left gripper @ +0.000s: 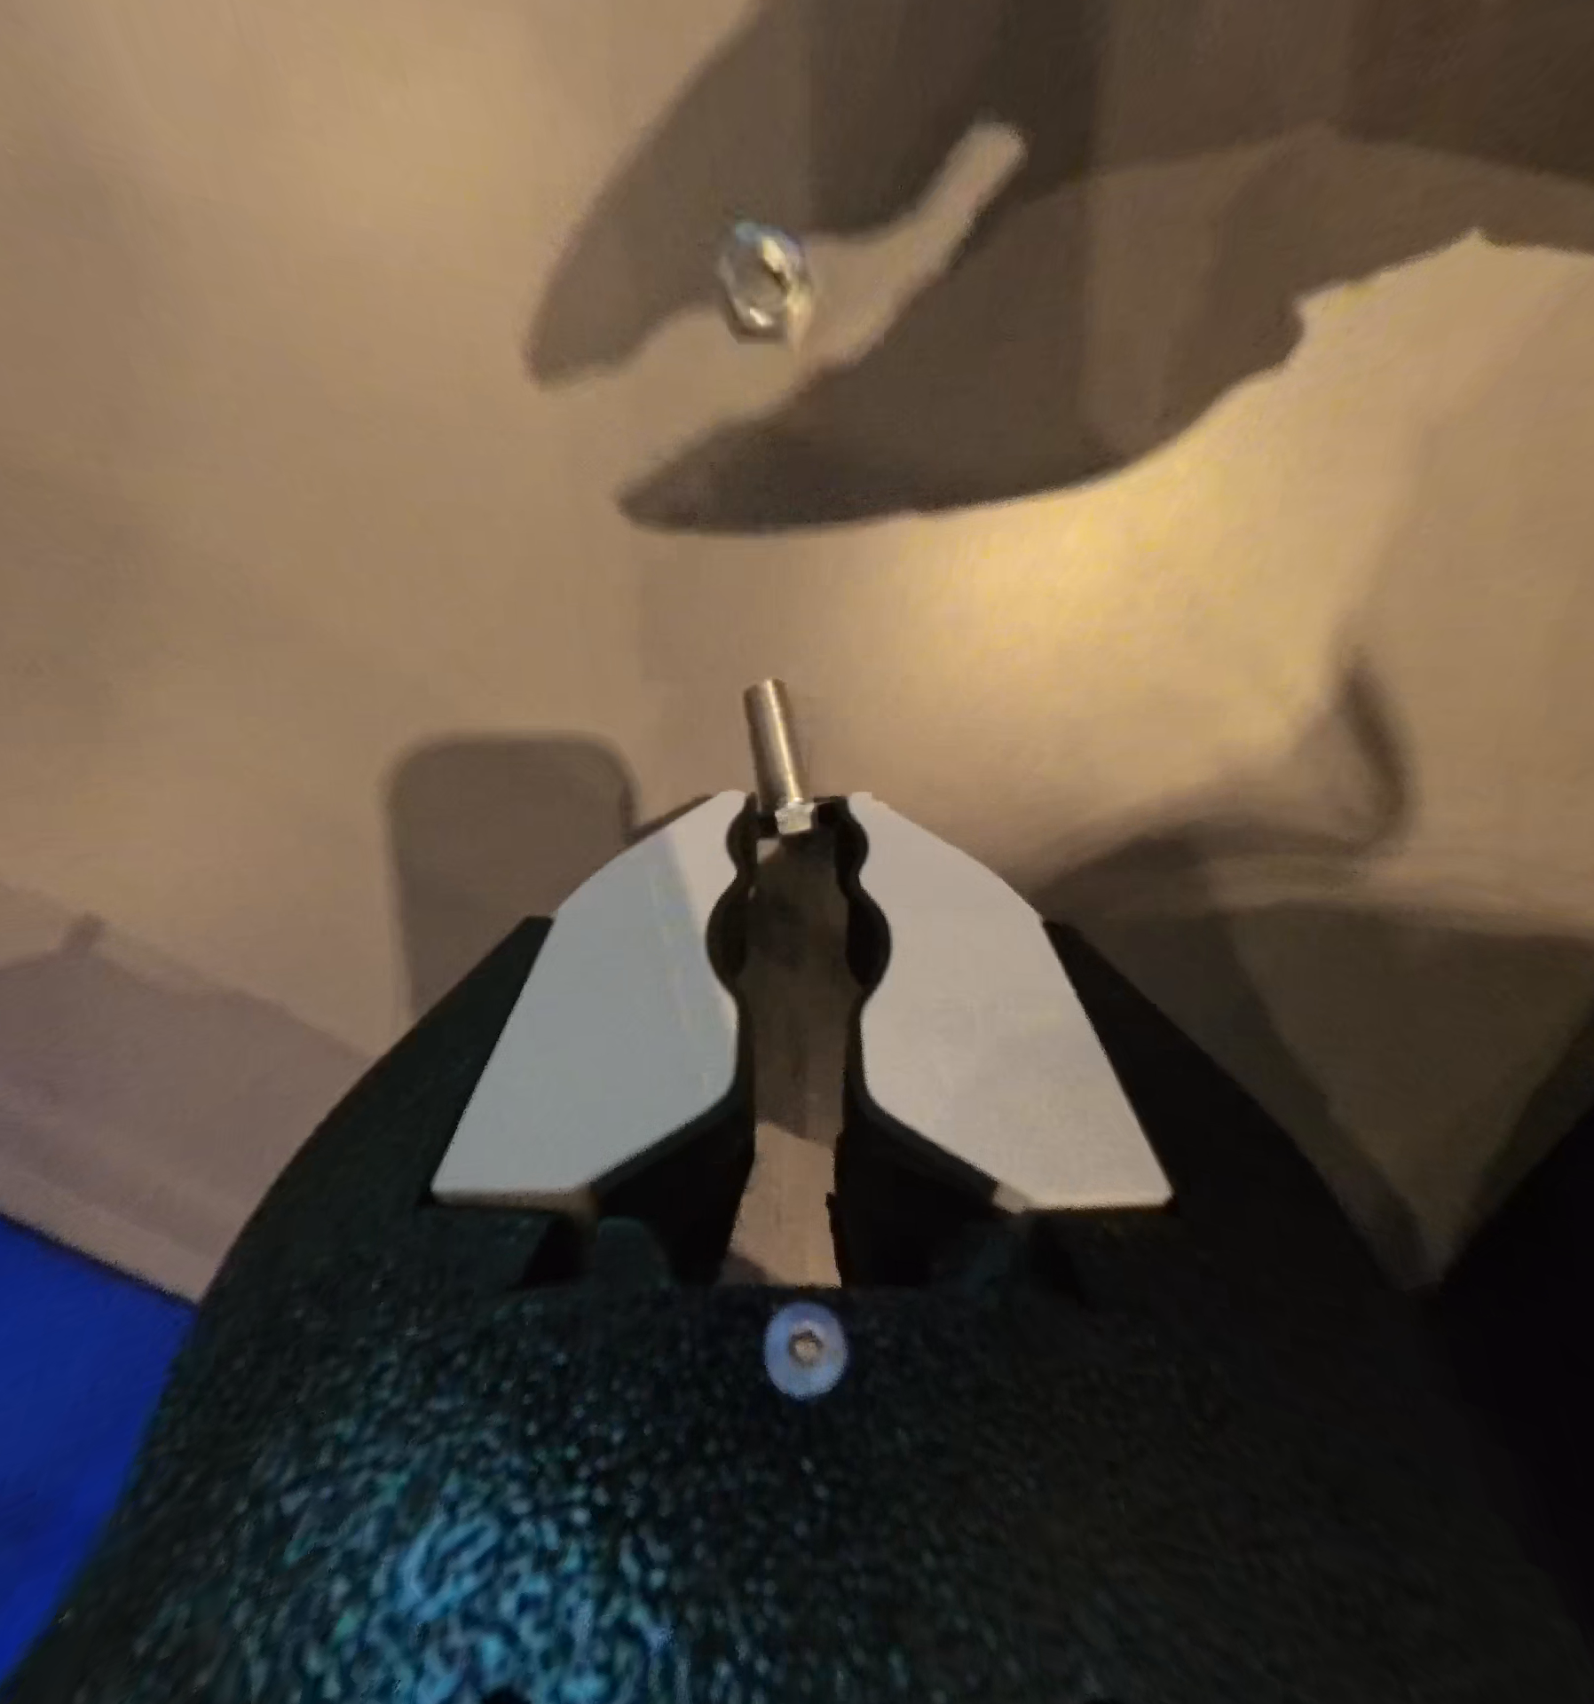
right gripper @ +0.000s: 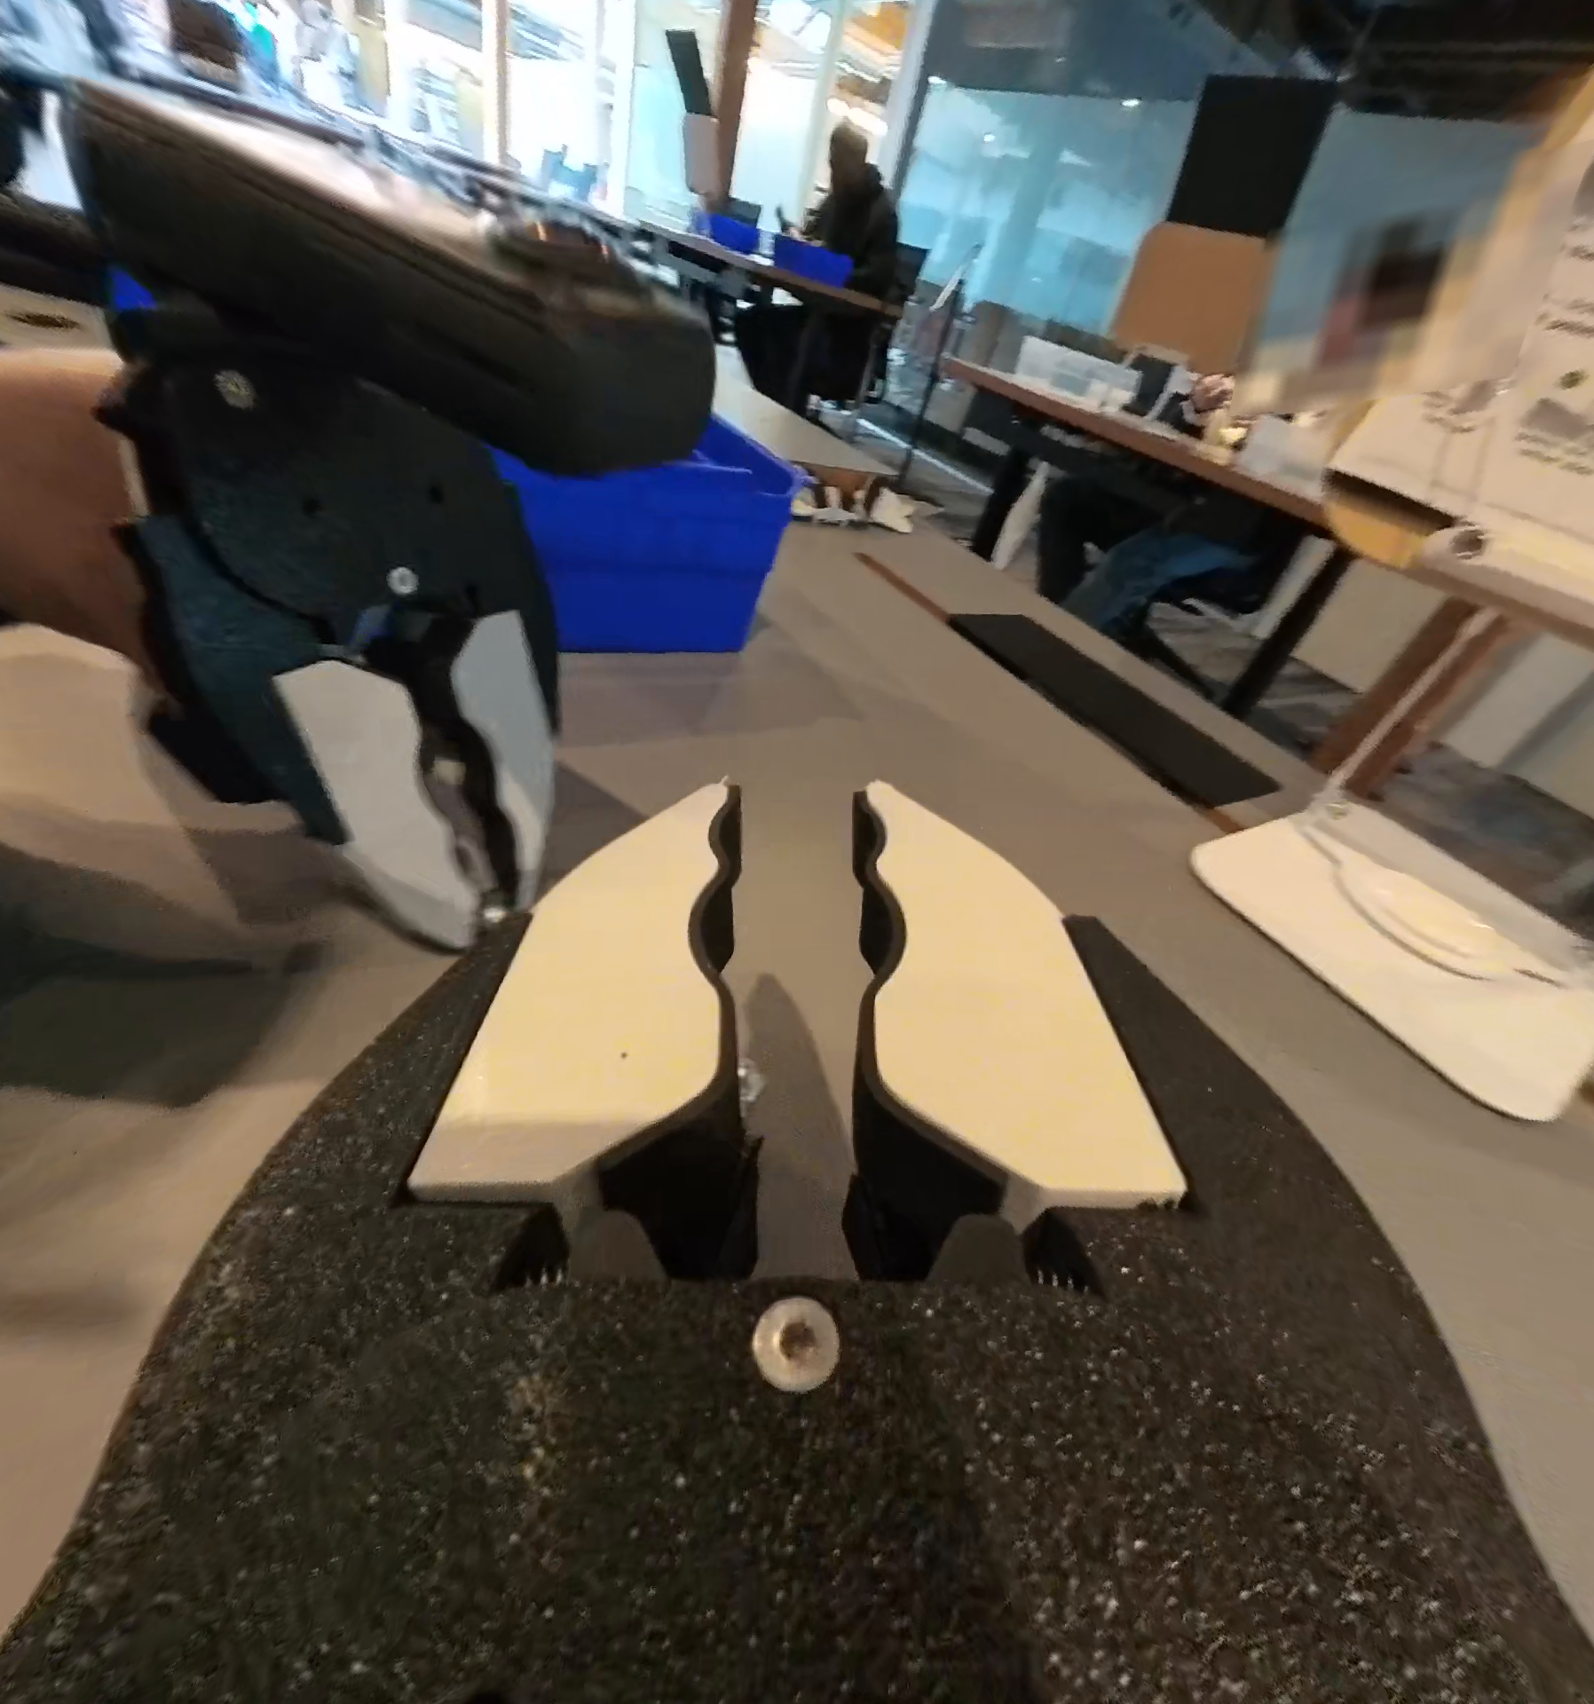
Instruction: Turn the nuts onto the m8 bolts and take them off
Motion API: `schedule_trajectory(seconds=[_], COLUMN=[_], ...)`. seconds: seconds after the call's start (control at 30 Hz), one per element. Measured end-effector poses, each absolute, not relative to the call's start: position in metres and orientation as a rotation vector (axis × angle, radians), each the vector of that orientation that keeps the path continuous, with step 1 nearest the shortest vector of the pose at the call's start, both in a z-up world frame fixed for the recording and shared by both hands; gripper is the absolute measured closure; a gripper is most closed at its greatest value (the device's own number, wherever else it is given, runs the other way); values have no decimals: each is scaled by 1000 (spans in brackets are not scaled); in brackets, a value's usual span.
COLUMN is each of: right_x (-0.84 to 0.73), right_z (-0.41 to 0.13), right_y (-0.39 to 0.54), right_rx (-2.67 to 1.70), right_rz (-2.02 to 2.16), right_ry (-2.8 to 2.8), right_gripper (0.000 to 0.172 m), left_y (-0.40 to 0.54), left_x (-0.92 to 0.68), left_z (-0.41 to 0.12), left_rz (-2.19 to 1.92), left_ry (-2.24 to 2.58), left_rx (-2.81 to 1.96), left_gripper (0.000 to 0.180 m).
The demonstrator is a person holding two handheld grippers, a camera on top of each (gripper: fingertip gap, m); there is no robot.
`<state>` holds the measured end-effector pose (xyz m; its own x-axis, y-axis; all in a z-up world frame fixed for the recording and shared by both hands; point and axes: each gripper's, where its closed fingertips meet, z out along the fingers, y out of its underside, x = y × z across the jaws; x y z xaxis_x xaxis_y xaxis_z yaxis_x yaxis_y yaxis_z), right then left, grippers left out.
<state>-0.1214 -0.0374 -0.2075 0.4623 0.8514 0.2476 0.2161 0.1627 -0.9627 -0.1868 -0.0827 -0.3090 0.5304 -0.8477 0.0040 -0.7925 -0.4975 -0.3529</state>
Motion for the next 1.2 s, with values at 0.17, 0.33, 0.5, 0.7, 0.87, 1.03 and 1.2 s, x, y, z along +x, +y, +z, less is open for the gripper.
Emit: schedule_trajectory(seconds=[0.17,0.33,0.5,0.7,0.87,1.03,1.2], right_x=[-128,-133,-131,-137,-137,-139,-142], right_z=[-195,-180,-176,-180,-185,-187,-192], right_y=[-53,-76,-85,-92,-92,-112,-123], right_rx=[-1318,-1266,-1264,-1265,-1235,-1152,-1124], right_rz=[817,1186,1347,1354,1188,1234,1254], right_ry=[-1017,-1004,-1009,-1066,-1156,-1284,-1363], right_gripper=[159,155,153,163,164,164,164], left_y=[-60,-75,-89,-91,-90,-108,-125], left_x=[-163,-144,-134,-132,-133,-130,-127], left_z=[-247,-207,-193,-194,-195,-211,-214], left_rz=[-299,-391,-392,-470,-577,-714,-858], left_ry=[1248,1284,1313,1296,1245,1438,1539], left_rx=[-1941,-1603,-1448,-1457,-1516,-1550,-1544], left_gripper=[165,165,165,165,143,153,162])
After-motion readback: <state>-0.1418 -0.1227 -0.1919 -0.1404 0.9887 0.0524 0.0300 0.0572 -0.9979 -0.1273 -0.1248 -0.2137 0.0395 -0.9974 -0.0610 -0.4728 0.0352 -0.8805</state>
